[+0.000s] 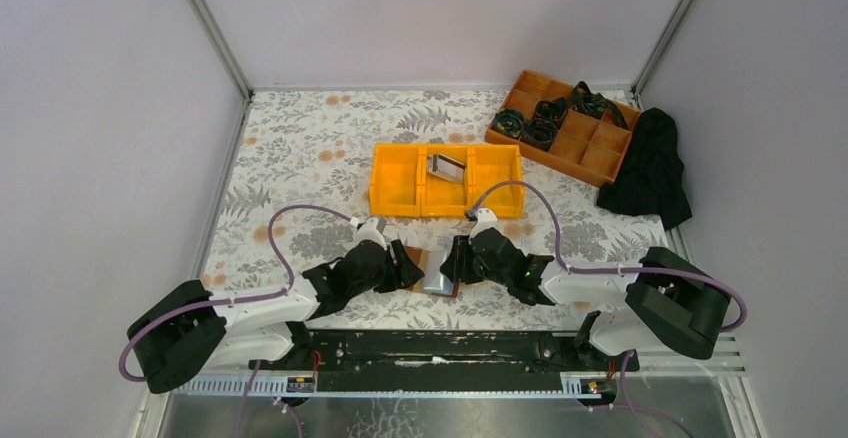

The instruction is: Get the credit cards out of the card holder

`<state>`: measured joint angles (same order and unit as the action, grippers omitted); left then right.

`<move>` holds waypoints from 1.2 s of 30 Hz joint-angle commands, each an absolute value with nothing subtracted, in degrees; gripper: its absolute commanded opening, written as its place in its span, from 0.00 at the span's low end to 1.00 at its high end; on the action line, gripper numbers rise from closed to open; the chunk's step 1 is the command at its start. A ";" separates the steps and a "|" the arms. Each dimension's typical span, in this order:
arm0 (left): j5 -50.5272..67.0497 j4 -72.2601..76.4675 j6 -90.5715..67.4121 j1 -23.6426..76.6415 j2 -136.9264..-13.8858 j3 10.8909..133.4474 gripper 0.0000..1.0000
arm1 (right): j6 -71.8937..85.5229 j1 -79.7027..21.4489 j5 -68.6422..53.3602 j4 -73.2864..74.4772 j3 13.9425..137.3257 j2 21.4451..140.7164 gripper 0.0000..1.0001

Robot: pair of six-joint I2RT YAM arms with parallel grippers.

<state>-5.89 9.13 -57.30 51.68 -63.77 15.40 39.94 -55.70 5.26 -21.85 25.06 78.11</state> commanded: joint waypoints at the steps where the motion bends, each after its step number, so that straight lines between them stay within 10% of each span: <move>1: -7.99 5.20 -56.22 51.43 -66.43 13.90 0.68 | 39.53 -55.65 3.43 -24.86 27.65 78.28 0.41; 10: -6.66 7.79 -56.47 51.43 -69.12 13.56 0.68 | 39.16 -55.98 1.95 -25.38 29.45 80.31 0.29; 36: -10.23 -8.80 -55.27 51.42 -51.32 17.28 0.67 | 37.91 -56.08 -2.74 -28.70 39.34 90.51 0.32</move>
<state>-8.54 -5.61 -56.45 51.68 -51.27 15.68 38.39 -55.79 0.05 -25.08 36.53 88.77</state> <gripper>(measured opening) 0.672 0.320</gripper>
